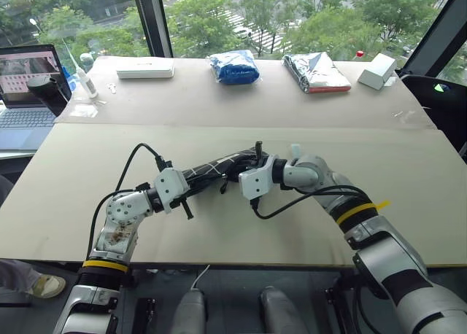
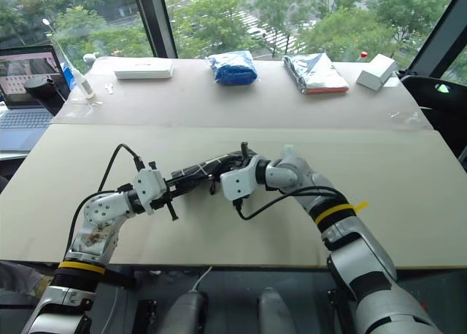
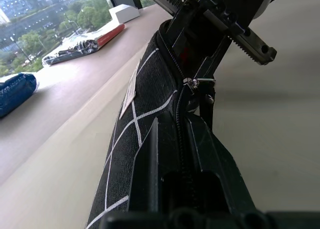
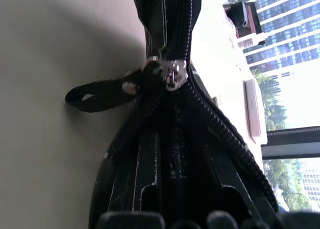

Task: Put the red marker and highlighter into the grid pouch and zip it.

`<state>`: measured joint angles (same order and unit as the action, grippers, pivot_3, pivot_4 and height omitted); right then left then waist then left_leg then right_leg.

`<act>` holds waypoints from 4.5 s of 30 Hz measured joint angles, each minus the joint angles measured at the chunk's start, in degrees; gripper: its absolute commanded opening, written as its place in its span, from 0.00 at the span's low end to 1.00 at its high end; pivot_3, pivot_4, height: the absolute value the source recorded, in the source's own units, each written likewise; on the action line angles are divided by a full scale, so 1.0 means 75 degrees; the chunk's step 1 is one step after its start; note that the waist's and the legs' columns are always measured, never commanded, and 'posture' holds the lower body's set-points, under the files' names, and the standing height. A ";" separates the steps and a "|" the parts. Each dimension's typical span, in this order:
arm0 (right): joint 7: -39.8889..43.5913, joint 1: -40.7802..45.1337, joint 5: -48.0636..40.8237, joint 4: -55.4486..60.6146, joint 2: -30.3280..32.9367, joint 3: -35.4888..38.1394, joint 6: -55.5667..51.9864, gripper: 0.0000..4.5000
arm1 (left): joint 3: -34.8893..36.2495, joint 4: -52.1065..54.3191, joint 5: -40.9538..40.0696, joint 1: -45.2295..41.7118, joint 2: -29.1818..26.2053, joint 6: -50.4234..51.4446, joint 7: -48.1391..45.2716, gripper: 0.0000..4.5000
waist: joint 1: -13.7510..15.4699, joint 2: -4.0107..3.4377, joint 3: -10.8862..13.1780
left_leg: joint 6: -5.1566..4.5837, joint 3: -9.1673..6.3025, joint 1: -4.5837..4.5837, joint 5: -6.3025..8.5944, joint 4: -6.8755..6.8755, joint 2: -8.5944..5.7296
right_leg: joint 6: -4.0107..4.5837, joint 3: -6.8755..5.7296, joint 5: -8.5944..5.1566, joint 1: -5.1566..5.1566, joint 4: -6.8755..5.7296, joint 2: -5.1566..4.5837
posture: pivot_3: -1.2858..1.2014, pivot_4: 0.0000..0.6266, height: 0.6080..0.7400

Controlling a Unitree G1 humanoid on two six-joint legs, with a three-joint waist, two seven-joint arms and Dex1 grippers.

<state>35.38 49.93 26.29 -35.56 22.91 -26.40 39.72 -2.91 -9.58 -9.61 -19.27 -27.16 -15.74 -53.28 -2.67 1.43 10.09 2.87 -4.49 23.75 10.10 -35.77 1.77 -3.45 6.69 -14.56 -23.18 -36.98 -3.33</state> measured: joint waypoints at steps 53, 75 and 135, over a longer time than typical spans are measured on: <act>-0.1989 -0.1987 -0.4181 0.3044 -0.0008 0.3039 -1.0311 0.69 | 0.0013 0.0196 0.0008 0.0060 -0.0062 0.0242 0.0197 0.00 | -0.0016 -0.0011 0.0006 | -0.0001 0.0001 0.0003 0.0000 -0.0007 0.0003 | -0.0001 0.0002 0.0000 -0.0003 -0.0008 0.0004 | 0.52 0.24 1.00; -0.1655 -0.2029 -0.3999 0.3164 0.0074 0.3291 -0.8457 0.24 | 0.0014 0.0199 0.0007 0.0129 -0.0091 0.0241 0.0226 0.00 | -0.0016 -0.0019 0.0011 | -0.0001 0.0002 0.0009 0.0000 -0.0007 0.0000 | -0.0002 0.0004 -0.0001 -0.0008 -0.0005 0.0003 | 0.52 0.24 1.00; 0.1268 -0.0389 -0.0829 0.1586 0.0407 0.0077 -0.2513 0.46 | -0.0079 -0.0019 0.0048 -0.0095 -0.0004 0.0229 -0.0039 0.00 | 0.0011 -0.0018 0.0013 | 0.0000 -0.0001 0.0003 0.0000 -0.0010 0.0003 | 0.0001 -0.0004 0.0001 -0.0002 -0.0006 0.0003 | 0.52 0.24 1.00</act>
<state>44.88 47.01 20.07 -23.67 25.97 -25.82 20.87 -3.50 -9.73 -9.25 -19.98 -27.19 -14.03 -53.57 -2.59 1.30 10.19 2.87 -4.50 23.77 10.10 -35.84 1.80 -3.44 6.66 -14.55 -23.20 -37.03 -3.31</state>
